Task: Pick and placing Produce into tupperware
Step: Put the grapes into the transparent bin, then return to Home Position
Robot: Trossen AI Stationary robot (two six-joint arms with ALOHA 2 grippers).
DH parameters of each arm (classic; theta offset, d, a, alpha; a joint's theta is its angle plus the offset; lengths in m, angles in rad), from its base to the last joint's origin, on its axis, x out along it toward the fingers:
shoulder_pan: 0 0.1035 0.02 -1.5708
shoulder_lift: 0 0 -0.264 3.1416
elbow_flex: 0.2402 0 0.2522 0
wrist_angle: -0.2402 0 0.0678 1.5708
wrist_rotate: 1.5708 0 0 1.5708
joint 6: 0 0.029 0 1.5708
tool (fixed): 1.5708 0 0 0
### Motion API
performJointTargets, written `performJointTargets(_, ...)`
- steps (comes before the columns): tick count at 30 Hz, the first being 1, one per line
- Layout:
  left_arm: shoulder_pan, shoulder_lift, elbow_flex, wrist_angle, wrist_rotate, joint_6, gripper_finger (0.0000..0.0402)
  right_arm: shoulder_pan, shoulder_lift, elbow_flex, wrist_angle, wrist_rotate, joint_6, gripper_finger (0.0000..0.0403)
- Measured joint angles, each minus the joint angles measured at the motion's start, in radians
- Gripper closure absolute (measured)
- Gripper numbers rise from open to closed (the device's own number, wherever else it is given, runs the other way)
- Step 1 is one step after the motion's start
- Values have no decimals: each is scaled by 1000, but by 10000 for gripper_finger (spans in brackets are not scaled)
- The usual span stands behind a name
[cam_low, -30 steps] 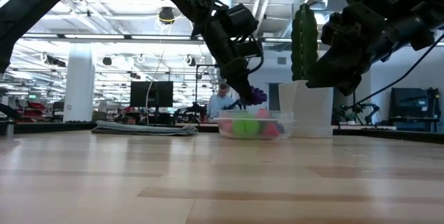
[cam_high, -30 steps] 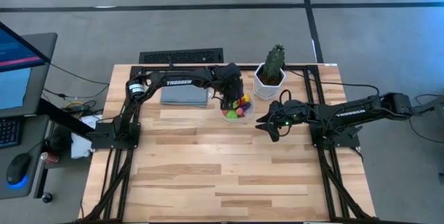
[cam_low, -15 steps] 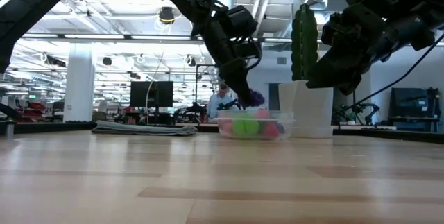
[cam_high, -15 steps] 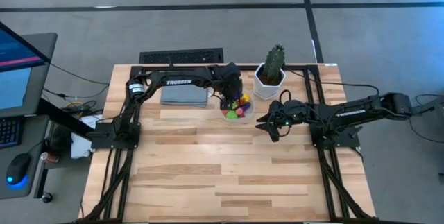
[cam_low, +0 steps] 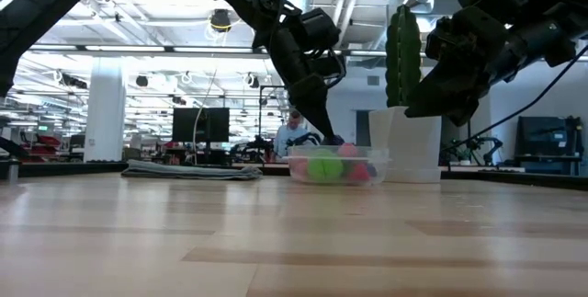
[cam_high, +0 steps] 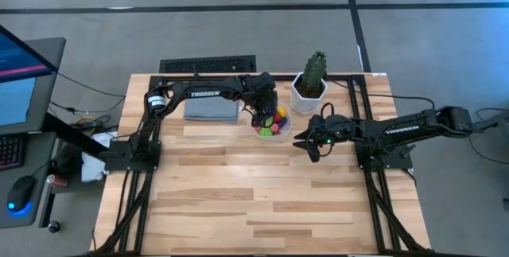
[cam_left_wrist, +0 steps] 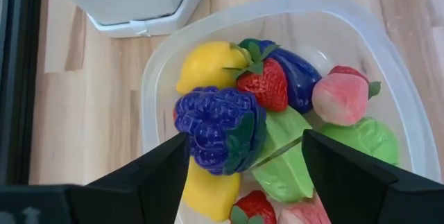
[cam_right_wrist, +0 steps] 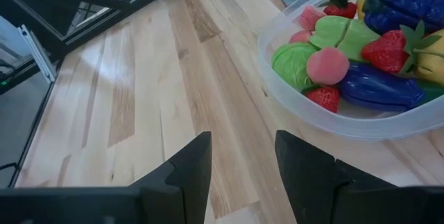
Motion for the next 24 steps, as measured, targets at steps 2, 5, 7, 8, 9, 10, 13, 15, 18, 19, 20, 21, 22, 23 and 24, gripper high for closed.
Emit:
performJointTargets(2, 0, 0, 9, -11, 0, -6, 132, 0, 0, 0, 0, 0, 6, 220)
performJointTargets(5, 0, 0, 51, -45, 0, -8, 132, 0, 0, 0, 0, 0, 6, 220)
performJointTargets(7, 0, 0, 86, -71, 0, -8, 132, 0, 0, 0, 0, 0, 5, 220)
performJointTargets(8, 0, 0, 107, -87, 0, -8, 132, 0, 0, 0, 0, 0, 5, 220)
performJointTargets(9, 0, 0, 132, -98, 0, -13, 132, 0, 0, 0, 0, 0, 5, 220)
performJointTargets(10, 0, 0, 160, -105, 0, -19, 132, 0, 0, 0, 0, 1, 1, 220)
performJointTargets(13, 0, 0, 239, -156, -1, -42, 132, 0, 0, 0, 0, 3, 0, 220)
performJointTargets(15, -1, 0, 294, -204, -8, -71, 132, 0, 0, 0, 1, 2, 2, 220)
performJointTargets(18, -1, -1, 374, -280, -11, -123, 132, 0, 0, 0, 2, 0, 33, 220)
performJointTargets(19, -1, -1, 399, -317, -11, -137, 132, 0, 0, 0, 4, 0, 50, 220)
performJointTargets(20, -1, 0, 426, -354, -12, -149, 132, 0, 0, 0, 4, 0, 68, 220)
performJointTargets(21, -2, 0, 451, -379, -12, -157, 132, 0, 0, 0, 4, 0, 82, 220)
performJointTargets(22, -4, 0, 476, -404, -10, -159, 132, 0, 0, 0, 5, 0, 94, 220)
performJointTargets(23, -5, 0, 499, -438, -8, -159, 132, 0, 0, 0, 8, 0, 103, 220)
performJointTargets(24, -8, 0, 523, -478, -8, -159, 132, 0, 0, 0, 8, 0, 107, 220)
